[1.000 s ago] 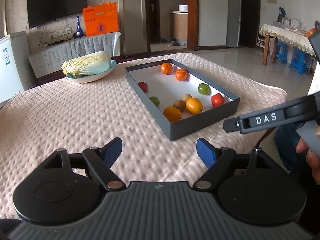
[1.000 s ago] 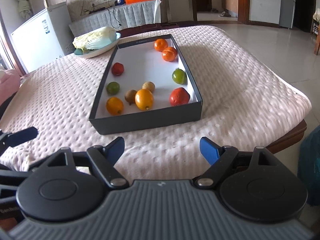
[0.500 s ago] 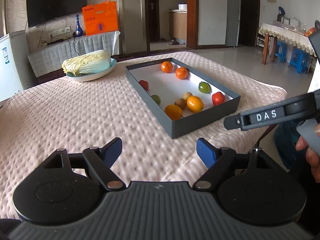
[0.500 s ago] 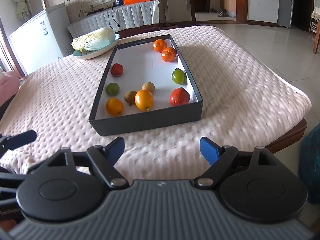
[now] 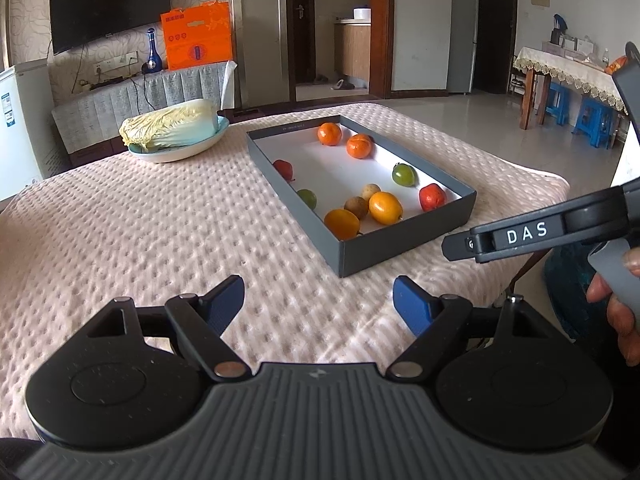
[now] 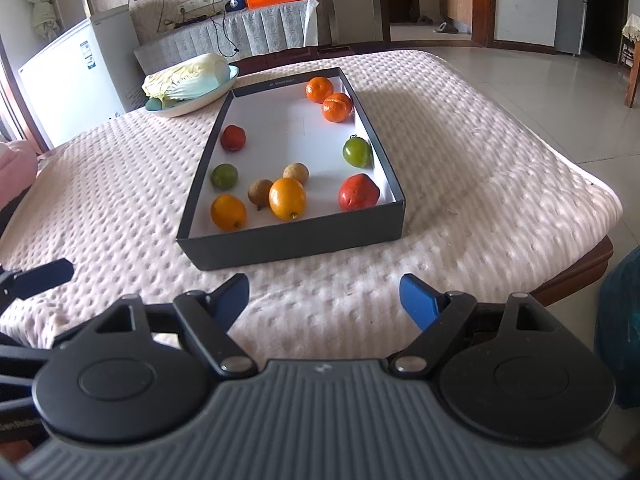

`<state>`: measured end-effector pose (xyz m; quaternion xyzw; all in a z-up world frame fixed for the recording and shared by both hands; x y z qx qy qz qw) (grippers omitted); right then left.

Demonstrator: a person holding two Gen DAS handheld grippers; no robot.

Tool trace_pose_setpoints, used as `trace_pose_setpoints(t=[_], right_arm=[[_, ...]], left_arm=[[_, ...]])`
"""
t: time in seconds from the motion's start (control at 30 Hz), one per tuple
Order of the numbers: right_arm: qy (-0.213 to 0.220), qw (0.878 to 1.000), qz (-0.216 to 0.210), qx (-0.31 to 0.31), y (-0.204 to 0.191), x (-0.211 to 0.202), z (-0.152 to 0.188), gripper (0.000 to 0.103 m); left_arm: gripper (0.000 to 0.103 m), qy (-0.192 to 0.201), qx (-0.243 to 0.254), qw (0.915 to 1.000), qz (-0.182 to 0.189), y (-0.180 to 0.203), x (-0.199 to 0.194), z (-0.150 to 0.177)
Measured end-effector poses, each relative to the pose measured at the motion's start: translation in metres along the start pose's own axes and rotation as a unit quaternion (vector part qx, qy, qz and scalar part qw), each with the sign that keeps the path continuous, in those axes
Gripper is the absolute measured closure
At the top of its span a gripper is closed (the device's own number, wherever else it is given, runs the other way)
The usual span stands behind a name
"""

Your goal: Organize fruits

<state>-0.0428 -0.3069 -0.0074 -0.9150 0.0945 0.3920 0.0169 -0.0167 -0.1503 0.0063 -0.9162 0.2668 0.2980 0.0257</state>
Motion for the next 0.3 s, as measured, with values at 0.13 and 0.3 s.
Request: trace_pose_setpoints(t=[0.13,0.3], right_arm=[[-0.001,1.0,0.001,0.002,0.0015,0.0012,-0.0007,0.019],[0.002,1.0,0.004,0.011,0.0043,0.0001,-0.001,0.019]], left_arm=[[0.02,0.02,-0.001,0.9997,0.017,0.0016,-0.0018,-0.0016],[0.019,0.019,-0.003,0.9994,0.029,0.0066,-0.002,-0.0044]])
Point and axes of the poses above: each gripper's, at about its wrist camera, not at the fingertips, and x roughly the way its jaws point, y to its right, z to its underside, the point moved 6 cm from there along x, roughly the way its jaws point, and after that the axes turned 13 degrees about z, right-handed, at the moved point
